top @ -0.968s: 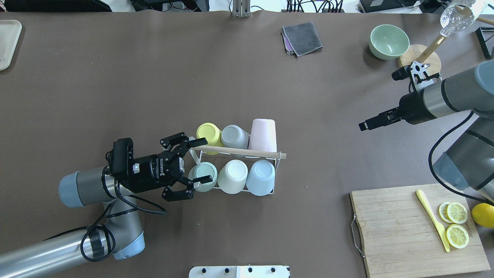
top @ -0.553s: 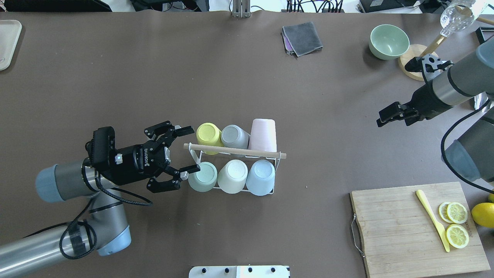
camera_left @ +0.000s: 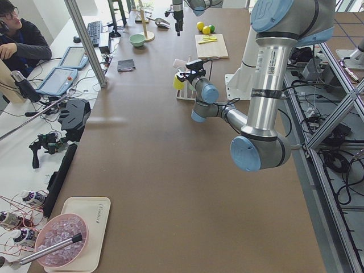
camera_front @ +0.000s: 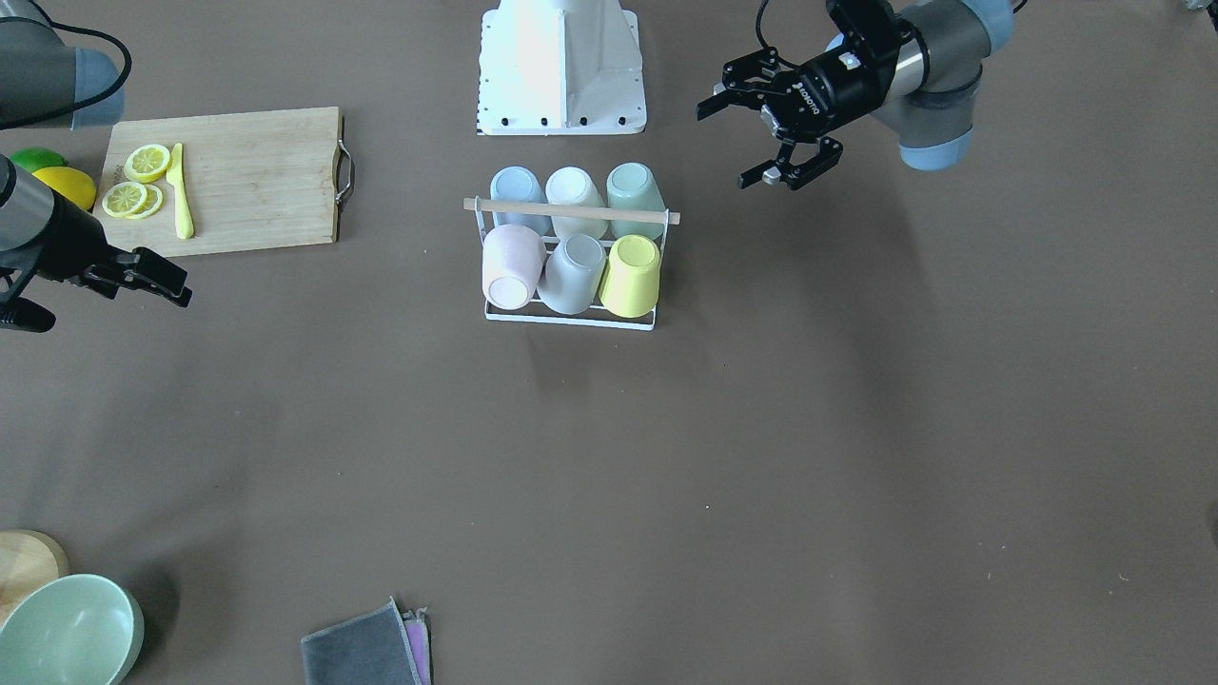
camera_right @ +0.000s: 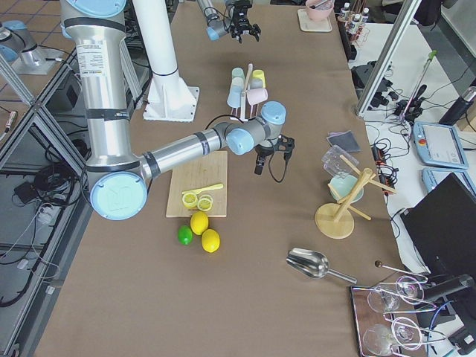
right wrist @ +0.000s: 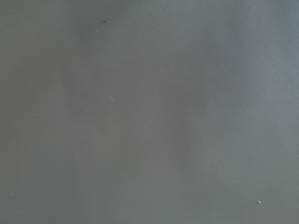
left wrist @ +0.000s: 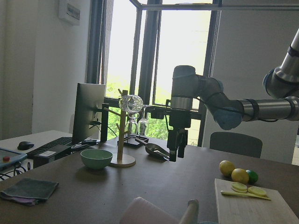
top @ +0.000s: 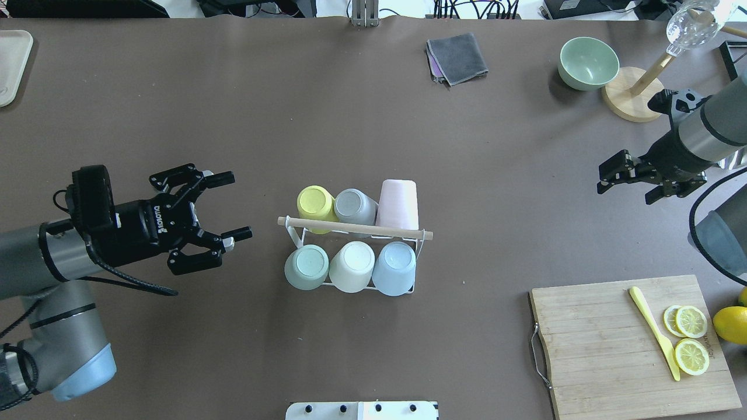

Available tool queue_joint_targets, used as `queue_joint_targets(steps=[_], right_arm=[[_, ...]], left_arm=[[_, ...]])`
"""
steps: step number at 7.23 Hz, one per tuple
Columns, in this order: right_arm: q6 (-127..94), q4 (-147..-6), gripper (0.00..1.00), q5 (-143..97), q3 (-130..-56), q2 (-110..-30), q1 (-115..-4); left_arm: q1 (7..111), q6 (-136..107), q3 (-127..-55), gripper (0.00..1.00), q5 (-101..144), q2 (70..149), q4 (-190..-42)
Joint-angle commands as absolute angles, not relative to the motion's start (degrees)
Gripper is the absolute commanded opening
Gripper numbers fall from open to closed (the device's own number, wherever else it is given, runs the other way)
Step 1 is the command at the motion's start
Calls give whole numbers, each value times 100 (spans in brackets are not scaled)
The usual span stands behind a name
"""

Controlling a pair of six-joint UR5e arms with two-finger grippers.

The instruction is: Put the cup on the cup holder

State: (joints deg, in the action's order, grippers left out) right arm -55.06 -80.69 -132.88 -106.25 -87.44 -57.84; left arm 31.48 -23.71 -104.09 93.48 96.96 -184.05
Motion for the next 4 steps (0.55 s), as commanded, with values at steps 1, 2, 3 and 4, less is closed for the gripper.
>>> queue_joint_targets(steps=[1, 2, 3, 4], right_arm=[[-5572, -8086, 100, -13298, -10906, -9297, -5923], [-5485, -8051, 100, -13307, -11038, -9516, -6011], [-5293, -8007, 100, -13289, -11152, -9632, -6029], [-5161, -8007, 100, -13298, -11162, -9668, -6055]], left_arm=[[4274, -2356, -10837, 98, 10443, 9579, -16418], [4576, -2347, -10837, 98, 10816, 9719, -15652], [4692, -2355, -10837, 98, 11298, 9721, -14835], [4702, -2347, -10846, 98, 11903, 9747, -14079]])
